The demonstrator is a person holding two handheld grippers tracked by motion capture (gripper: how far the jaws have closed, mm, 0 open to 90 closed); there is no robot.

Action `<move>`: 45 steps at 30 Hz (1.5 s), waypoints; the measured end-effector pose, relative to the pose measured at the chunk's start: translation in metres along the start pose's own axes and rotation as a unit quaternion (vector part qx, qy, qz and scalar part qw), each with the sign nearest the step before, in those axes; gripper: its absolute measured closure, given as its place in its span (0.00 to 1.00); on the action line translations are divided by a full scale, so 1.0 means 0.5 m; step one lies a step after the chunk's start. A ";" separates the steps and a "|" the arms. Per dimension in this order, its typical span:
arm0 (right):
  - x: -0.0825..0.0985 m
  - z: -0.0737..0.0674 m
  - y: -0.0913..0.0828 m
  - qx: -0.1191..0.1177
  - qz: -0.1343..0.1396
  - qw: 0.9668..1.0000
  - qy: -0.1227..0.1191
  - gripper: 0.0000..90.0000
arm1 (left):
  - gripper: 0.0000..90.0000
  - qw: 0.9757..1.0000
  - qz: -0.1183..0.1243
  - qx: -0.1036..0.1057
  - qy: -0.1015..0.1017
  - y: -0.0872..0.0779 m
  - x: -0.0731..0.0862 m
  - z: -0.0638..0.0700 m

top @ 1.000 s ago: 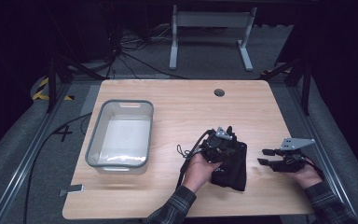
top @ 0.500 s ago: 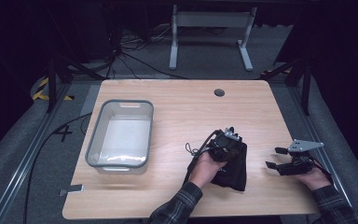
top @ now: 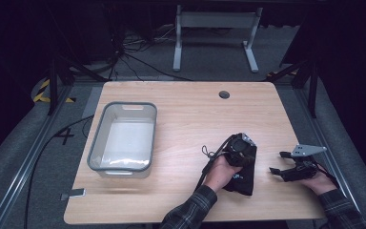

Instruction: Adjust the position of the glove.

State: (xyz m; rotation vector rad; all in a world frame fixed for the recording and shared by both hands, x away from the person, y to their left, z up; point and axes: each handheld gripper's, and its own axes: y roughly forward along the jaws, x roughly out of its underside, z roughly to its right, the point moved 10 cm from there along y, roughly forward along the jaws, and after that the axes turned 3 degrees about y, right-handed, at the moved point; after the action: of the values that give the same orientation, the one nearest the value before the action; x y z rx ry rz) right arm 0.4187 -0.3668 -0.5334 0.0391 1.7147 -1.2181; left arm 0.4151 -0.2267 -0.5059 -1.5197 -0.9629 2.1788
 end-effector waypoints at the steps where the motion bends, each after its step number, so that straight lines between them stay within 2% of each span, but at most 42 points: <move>1: 0.000 0.000 0.000 0.000 0.000 1.000 0.000 0.18 | 0.99 1.000 0.000 0.000 0.000 0.000 0.000 0.000; 5: 0.001 -0.003 0.001 -0.006 0.001 1.000 0.002 0.17 | 0.99 1.000 -0.009 0.004 0.001 0.021 0.007 0.004; 10: 0.001 -0.003 0.002 -0.007 0.002 1.000 0.000 0.16 | 0.96 1.000 0.004 0.001 0.010 -0.011 -0.006 0.014; 14: 0.001 -0.003 0.002 -0.007 0.003 1.000 0.000 0.16 | 0.96 1.000 0.005 0.016 0.020 -0.037 -0.001 0.043; 16: 0.001 -0.004 0.002 -0.008 0.003 1.000 0.000 0.16 | 0.97 1.000 0.005 0.021 0.021 -0.038 0.000 0.051; 20: 0.000 -0.004 0.003 -0.008 0.005 1.000 -0.001 0.15 | 0.98 0.999 -0.012 0.036 0.033 -0.031 0.014 0.073; 24: 0.001 -0.004 0.003 -0.009 0.005 1.000 -0.001 0.15 | 0.98 0.998 -0.031 0.045 0.035 -0.018 0.034 0.086; 30: 0.001 -0.004 0.003 -0.009 0.006 1.000 -0.002 0.15 | 0.99 0.998 -0.045 0.041 0.033 -0.015 0.060 0.087; 38: 0.001 -0.005 0.004 -0.009 0.008 1.000 -0.003 0.15 | 0.99 0.998 -0.053 0.026 0.027 -0.043 0.087 0.073; 45: 0.000 -0.006 0.004 -0.011 0.007 1.000 -0.003 0.15 | 0.99 0.998 -0.056 0.014 0.012 -0.071 0.111 0.055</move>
State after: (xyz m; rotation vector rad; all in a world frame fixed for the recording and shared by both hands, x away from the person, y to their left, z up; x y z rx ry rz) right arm 0.4176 -0.3640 -0.5348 0.0351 1.7186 -1.1876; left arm 0.3645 -0.1771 -0.5149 -1.4391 -0.9811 2.0840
